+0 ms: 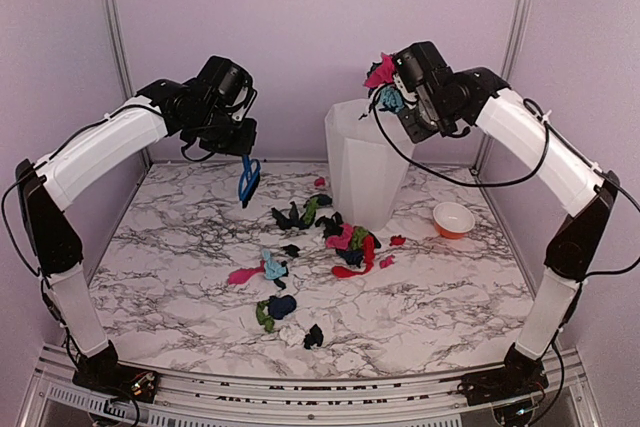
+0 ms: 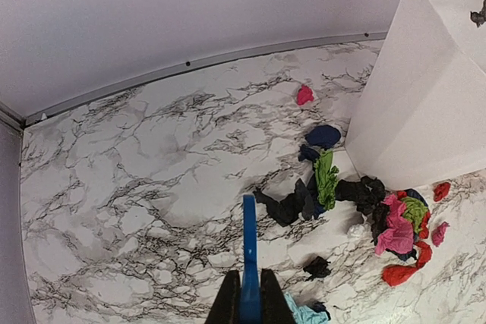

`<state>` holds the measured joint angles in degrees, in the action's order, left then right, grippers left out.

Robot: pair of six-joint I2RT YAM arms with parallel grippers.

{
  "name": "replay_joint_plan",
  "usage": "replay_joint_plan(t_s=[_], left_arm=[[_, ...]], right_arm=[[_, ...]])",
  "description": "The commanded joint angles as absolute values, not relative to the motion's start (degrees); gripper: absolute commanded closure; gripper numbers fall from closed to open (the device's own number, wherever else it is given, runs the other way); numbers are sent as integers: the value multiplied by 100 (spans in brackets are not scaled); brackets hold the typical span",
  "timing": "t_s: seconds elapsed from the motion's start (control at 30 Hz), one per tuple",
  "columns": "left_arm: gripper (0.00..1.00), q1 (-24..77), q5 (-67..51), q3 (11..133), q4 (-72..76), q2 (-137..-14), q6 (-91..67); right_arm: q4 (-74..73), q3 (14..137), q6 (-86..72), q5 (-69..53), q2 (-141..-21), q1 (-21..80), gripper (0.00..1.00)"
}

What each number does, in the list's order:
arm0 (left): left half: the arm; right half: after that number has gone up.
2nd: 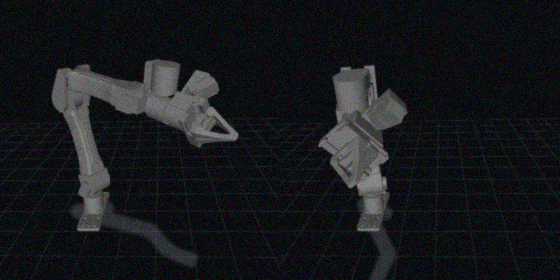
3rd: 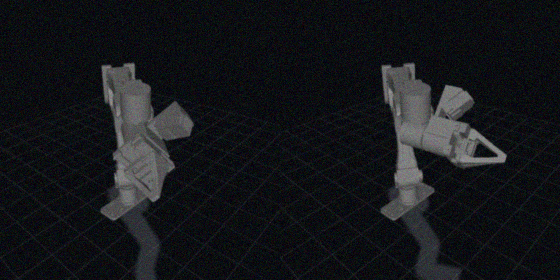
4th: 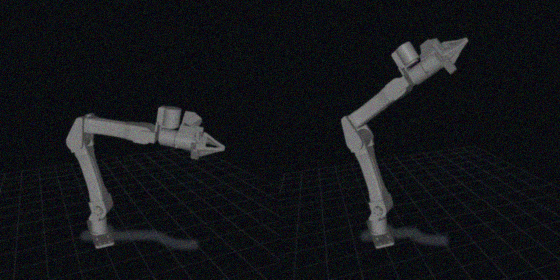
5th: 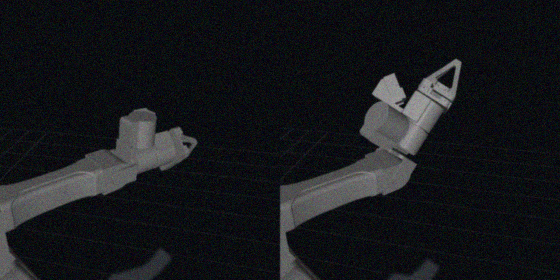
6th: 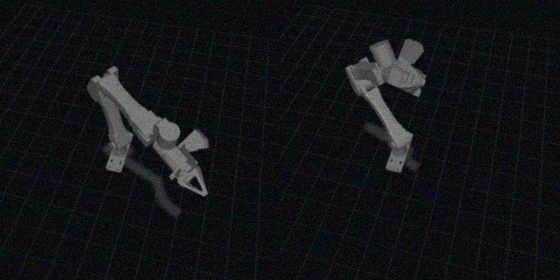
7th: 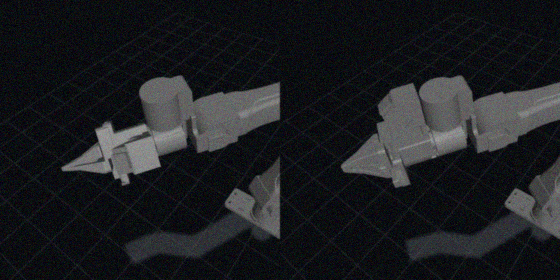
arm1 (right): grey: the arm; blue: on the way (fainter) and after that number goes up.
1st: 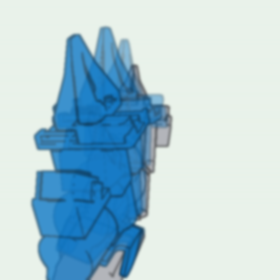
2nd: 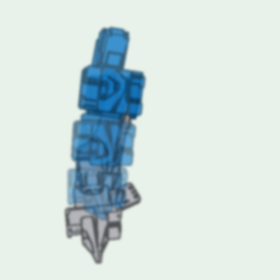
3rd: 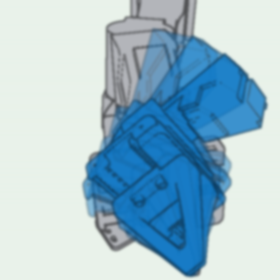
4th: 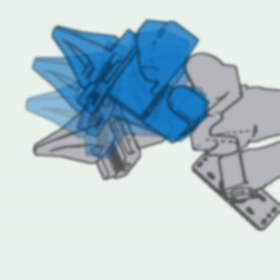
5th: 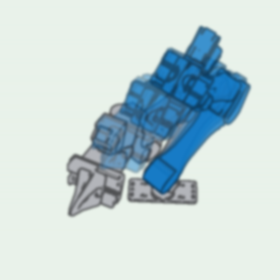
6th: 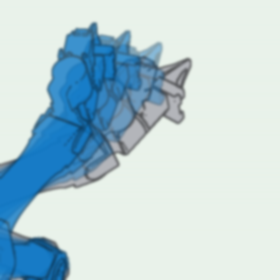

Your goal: Sweep away the paper scraps from the table

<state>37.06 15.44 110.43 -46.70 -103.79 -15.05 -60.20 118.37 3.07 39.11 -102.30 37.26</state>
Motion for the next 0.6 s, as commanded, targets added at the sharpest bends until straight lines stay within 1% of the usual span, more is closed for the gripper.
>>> replay_joint_plan(t_s=[0.0,0.07,0.23,0.33,0.43,0.5,0.57], left_arm=[[100,3657,1478,11021,-4520,-10143,-1486],[100,3646,1453,11013,-4509,-10151,-1489],[100,3643,1406,10981,-4466,-10160,-1477],[100,3628,1389,10916,-4416,-10120,-1470],[100,3599,1357,10809,-4329,-10074,-1461],[100,3580,1318,10752,-4295,-10064,-1468],[100,3555,1286,10725,-4249,-10065,-1468]], right_arm=[[-5412,11520,1021,5753,-10408,3821,100],[-4970,11195,1495,6361,-10419,3937,100],[-3401,10700,3046,7346,-10484,4135,100],[-2080,10286,4220,7589,-10410,4213,100],[-417,9651,5418,7759,-10209,4219,100],[263,9383,6101,7814,-10120,4220,100],[552,9246,6343,7830,-10078,4226,100]])
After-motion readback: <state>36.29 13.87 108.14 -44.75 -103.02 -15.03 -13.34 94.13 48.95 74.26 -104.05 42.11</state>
